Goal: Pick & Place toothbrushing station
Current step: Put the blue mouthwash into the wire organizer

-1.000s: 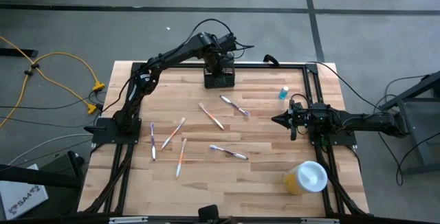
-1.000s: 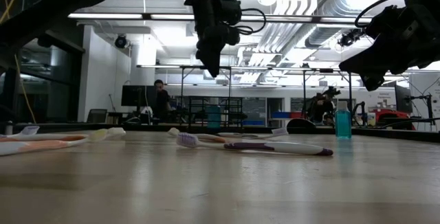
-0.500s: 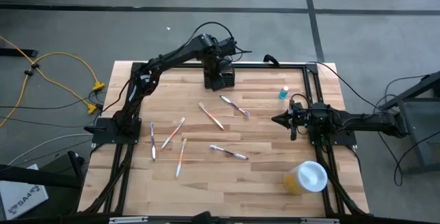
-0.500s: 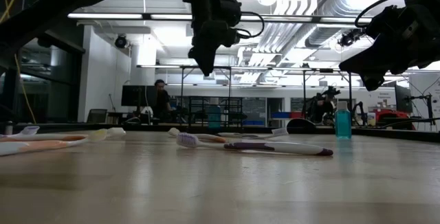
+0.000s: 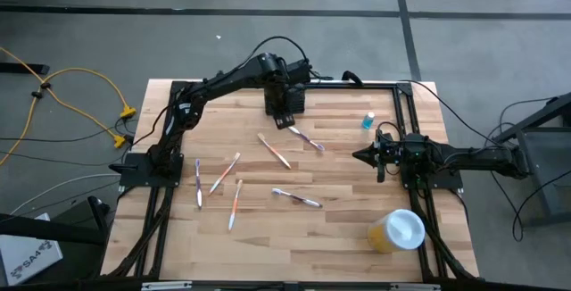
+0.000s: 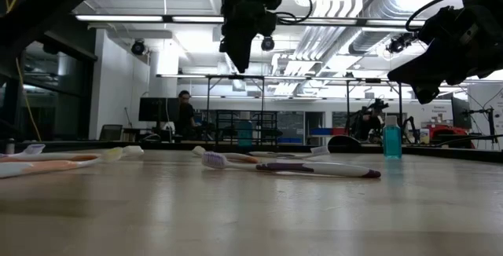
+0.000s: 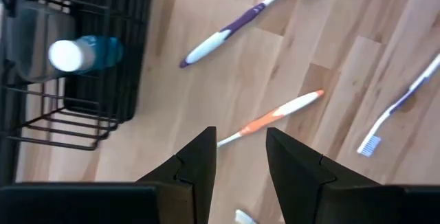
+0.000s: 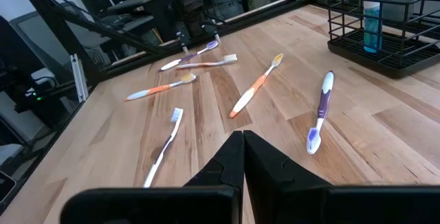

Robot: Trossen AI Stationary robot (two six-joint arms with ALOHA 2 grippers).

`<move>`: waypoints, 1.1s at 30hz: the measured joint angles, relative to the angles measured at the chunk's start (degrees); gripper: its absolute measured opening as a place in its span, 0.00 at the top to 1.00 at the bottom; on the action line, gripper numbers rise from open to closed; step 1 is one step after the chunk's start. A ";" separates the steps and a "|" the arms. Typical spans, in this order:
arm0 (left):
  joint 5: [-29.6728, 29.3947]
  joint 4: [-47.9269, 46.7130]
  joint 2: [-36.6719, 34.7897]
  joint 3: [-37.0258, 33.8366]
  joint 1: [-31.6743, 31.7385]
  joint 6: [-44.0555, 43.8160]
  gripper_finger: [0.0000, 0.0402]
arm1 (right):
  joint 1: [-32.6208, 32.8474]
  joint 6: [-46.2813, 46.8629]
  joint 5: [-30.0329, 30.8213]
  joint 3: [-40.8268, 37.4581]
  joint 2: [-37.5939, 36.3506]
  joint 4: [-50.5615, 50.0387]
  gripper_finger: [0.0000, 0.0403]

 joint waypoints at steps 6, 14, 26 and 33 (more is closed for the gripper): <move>-0.04 -0.24 -0.36 -0.05 -2.07 -1.07 0.69 | -0.01 -0.01 0.00 0.00 0.00 0.00 1.00; -3.01 -2.00 -0.36 -0.12 -7.38 0.46 0.69 | 0.00 0.01 0.00 0.00 0.00 0.00 1.00; -2.14 -0.64 -0.04 -2.26 -11.87 -0.90 0.69 | 0.01 0.01 0.00 0.00 0.00 0.00 1.00; 3.11 1.49 -0.03 -8.33 -12.20 0.18 0.69 | -0.01 0.01 0.00 0.00 0.00 -0.01 1.00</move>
